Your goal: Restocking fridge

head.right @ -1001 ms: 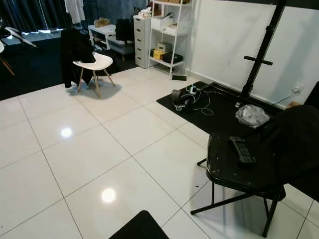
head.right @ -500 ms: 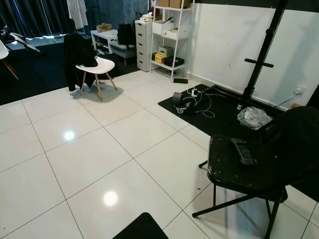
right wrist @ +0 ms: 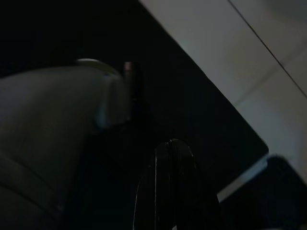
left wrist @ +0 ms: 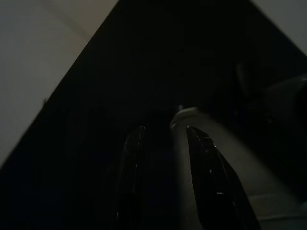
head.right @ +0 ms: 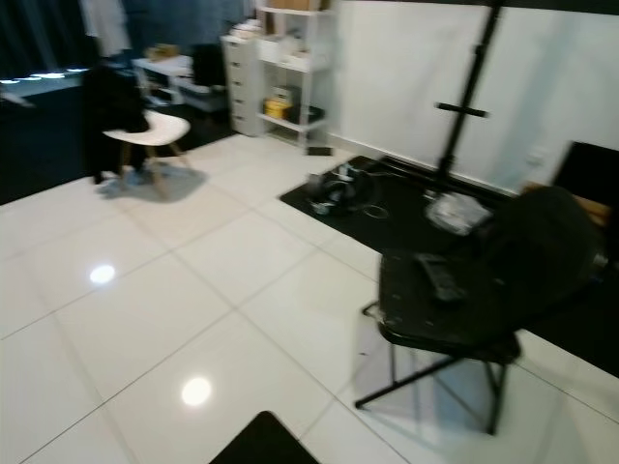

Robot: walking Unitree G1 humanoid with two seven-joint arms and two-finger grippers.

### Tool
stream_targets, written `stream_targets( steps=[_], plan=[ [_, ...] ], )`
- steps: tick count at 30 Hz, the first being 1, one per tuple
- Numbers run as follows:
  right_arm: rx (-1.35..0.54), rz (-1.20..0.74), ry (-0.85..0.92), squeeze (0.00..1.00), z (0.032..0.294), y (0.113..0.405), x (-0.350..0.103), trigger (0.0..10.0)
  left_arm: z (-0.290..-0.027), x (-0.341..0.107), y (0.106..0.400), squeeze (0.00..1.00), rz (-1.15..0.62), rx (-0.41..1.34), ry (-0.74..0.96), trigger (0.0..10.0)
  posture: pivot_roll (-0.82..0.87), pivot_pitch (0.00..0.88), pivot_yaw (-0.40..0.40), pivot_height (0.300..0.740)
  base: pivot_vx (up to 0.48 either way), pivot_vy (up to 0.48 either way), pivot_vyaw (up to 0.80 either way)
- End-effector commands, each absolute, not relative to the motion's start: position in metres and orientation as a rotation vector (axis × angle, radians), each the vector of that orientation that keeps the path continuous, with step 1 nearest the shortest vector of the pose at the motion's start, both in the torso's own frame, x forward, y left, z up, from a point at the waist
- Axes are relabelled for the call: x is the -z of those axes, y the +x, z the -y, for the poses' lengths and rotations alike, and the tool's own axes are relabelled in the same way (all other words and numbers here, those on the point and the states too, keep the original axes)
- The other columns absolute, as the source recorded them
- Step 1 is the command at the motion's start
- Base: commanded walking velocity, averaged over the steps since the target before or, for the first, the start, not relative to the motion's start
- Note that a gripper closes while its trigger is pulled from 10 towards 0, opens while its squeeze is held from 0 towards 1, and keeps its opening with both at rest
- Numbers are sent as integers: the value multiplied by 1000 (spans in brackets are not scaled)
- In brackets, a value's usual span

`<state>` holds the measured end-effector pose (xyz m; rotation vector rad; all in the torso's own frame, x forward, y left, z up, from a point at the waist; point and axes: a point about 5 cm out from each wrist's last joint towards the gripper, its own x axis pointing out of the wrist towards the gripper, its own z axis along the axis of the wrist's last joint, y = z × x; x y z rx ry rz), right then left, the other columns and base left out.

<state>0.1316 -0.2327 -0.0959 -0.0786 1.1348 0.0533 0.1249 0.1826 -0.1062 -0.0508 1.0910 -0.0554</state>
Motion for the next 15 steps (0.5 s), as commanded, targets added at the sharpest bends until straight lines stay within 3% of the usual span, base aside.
stream_targets(
  steps=[1,15],
  plan=[
    [-58,-1145,-75,0,230,129,97,10000,-186,106,123,0,-1096,56,-35,10000,-68,2,9,740,0,0,-800],
    [-43,-1135,-90,0,232,135,95,10000,-190,104,129,0,-1077,42,-16,10000,-55,11,10,740,0,0,-800]
  ],
)
